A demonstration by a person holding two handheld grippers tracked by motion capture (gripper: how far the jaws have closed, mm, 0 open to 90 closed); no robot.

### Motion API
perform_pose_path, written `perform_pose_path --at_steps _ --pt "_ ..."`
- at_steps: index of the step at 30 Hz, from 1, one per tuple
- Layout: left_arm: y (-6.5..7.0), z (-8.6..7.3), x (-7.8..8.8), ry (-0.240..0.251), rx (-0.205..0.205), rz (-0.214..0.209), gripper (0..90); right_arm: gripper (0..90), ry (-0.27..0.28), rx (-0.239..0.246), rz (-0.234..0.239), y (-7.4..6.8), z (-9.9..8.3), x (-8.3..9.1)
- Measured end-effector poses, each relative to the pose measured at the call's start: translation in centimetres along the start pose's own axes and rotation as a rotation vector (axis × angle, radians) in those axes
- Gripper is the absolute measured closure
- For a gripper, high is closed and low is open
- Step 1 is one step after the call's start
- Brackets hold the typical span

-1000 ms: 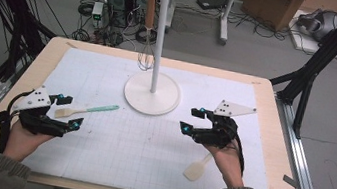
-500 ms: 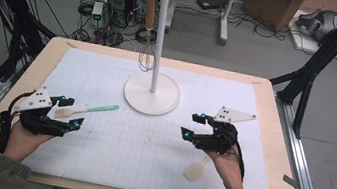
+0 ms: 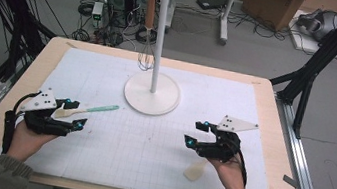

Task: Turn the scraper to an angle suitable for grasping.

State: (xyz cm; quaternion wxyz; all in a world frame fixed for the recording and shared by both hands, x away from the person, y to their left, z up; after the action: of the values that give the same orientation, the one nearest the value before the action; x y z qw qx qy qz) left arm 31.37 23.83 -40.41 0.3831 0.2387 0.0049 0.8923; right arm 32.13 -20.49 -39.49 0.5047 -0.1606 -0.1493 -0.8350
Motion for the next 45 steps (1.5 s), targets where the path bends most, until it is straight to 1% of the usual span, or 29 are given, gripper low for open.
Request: perform_pose_path --at_steps 1,4,6,11,12,13,17,19,20,21,22,25,28,29,33,36,37,38,39,40,42,43,44,45 --pt "0.0 0.0 -0.1 -0.004 -0.003 -0.006 35.4 32.3 0.000 -0.003 0.000 -0.1 -0.1 0.0" --pt "-0.2 0.0 -0.2 -0.012 -0.010 -0.006 38.9 32.3 0.003 -0.002 -0.003 -0.1 -0.4 0.1" --pt "-0.2 0.0 -0.3 -0.014 -0.009 -0.008 41.4 32.3 -0.002 -0.008 -0.001 -0.2 -0.6 0.1" --pt "-0.5 -0.1 -0.8 -0.039 -0.002 -0.016 45.5 32.3 -0.005 -0.012 -0.001 -0.3 -1.2 0.2" --pt "-0.6 -0.2 -0.9 -0.045 -0.005 -0.017 48.1 32.2 -0.009 -0.014 -0.004 -0.3 -1.4 0.2" --pt "-0.7 -0.2 -1.0 -0.048 -0.001 -0.017 48.1 32.2 -0.009 -0.014 -0.004 -0.3 -1.4 0.2" --pt "-0.9 -0.4 -1.2 -0.061 0.000 -0.024 53.9 32.3 -0.015 -0.022 -0.009 -0.3 -1.9 0.3" --pt "-0.9 -0.5 -1.3 -0.067 0.000 -0.024 54.5 32.3 -0.017 -0.024 -0.014 -0.2 -2.1 0.4" --pt "-1.0 -0.5 -1.4 -0.072 -0.001 -0.025 56.5 32.3 -0.022 -0.025 -0.025 0.0 -2.4 0.5" --pt "-1.0 -0.5 -1.4 -0.072 -0.001 -0.025 57.9 32.3 -0.022 -0.025 -0.025 0.0 -2.4 0.5" --pt "-1.2 -0.6 -1.5 -0.076 -0.003 -0.024 57.9 32.3 -0.022 -0.029 -0.025 0.0 -2.5 0.5" --pt "-1.7 -0.7 -1.8 -0.099 0.004 -0.023 63.8 32.3 -0.031 -0.035 -0.025 0.0 -3.0 0.4" --pt "-1.9 -0.7 -1.9 -0.106 0.007 -0.022 67.2 32.4 -0.043 -0.039 -0.026 0.0 -3.2 0.4" --pt "-2.0 -0.8 -2.0 -0.114 0.006 -0.023 68.1 33.0 -0.044 -0.032 -0.026 0.0 -3.3 0.5" --pt "-1.9 -1.1 -2.2 -0.121 0.004 -0.027 69.6 42.8 -0.066 -0.010 -0.027 0.0 -3.9 1.1" --pt "-1.8 -1.0 -2.1 -0.116 0.004 -0.029 69.1 56.0 -0.099 0.004 -0.012 -0.2 -4.6 1.7" --pt "-1.8 -1.0 -2.1 -0.116 0.004 -0.029 68.8 56.0 -0.099 0.004 -0.012 -0.2 -4.6 1.7" --pt "-1.8 -1.0 -2.0 -0.112 0.004 -0.030 68.6 63.9 -0.121 0.010 0.001 -0.3 -5.3 2.1" --pt "-1.8 -1.0 -2.0 -0.112 0.004 -0.030 68.6 63.9 -0.121 0.010 0.001 -0.3 -5.3 2.1" --pt "-1.7 -0.9 -1.9 -0.110 0.001 -0.032 68.6 69.8 -0.150 0.016 0.009 -0.4 -6.0 2.4" --pt "-1.7 -0.9 -1.9 -0.110 -0.002 -0.036 68.4 76.9 -0.171 0.018 0.020 -0.5 -6.8 2.7" --pt "-1.7 -0.9 -1.9 -0.110 -0.002 -0.036 68.2 76.9 -0.171 0.018 0.020 -0.5 -6.8 2.7" --pt "-1.6 -1.0 -1.8 -0.108 0.001 -0.039 68.0 82.3 -0.189 0.019 0.027 -0.6 -7.4 3.0" --pt "-1.6 -1.0 -1.7 -0.106 0.003 -0.041 67.6 84.7 -0.196 0.022 0.036 -0.7 -7.7 3.2"
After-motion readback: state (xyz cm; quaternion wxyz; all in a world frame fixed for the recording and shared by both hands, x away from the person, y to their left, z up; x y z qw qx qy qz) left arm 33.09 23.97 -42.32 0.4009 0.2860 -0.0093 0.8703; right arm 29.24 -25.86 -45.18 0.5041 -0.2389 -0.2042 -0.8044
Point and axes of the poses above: each handheld gripper's, and its own axes: x roughly backward along the jaws, z roughly out of its top, y roughly to its right, the point moved 4 cm from there along -x, roughly forward along the jaws, and after that the axes turned 14 degrees about x, right-handed, at the moved point
